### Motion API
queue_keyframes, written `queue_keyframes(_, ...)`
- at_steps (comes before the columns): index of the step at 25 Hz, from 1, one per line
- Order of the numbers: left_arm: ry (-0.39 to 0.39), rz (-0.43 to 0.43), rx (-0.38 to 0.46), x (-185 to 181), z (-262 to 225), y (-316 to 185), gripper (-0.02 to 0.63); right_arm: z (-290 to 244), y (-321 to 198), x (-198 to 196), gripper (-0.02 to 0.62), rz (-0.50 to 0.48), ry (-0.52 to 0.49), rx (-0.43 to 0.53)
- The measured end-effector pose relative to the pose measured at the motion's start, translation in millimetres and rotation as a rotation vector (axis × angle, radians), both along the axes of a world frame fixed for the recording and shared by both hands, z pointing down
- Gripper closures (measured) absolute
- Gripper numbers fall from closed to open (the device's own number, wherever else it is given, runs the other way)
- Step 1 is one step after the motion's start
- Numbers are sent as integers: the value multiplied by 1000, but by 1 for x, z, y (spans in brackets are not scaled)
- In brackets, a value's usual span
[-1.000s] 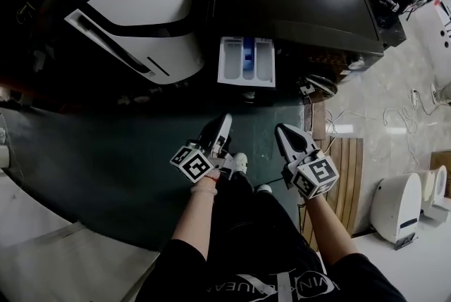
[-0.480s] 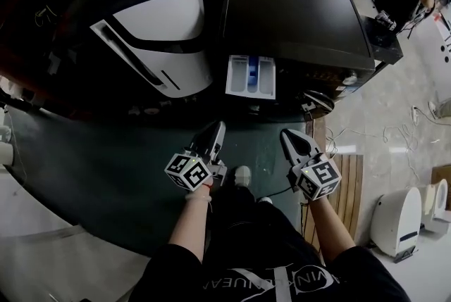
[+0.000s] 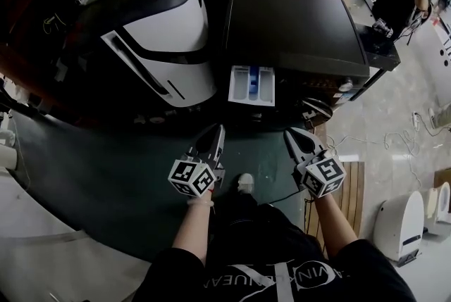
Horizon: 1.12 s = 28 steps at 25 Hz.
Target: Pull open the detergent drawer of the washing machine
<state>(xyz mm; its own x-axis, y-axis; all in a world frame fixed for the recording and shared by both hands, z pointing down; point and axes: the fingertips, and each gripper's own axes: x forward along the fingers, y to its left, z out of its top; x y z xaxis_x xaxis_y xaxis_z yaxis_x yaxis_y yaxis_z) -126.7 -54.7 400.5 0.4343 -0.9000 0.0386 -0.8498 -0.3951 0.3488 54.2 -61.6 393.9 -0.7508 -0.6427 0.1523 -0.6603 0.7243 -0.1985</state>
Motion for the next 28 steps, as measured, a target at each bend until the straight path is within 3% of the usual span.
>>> queue_keyframes(10, -113, -9, 46, 0, -36, -2, 598, -27, -2, 1, 583, 2, -4, 40)
queue_keyframes(28, -218, -82, 96, -14, -76, -13, 598, -68, -16, 8, 583, 32, -40, 119)
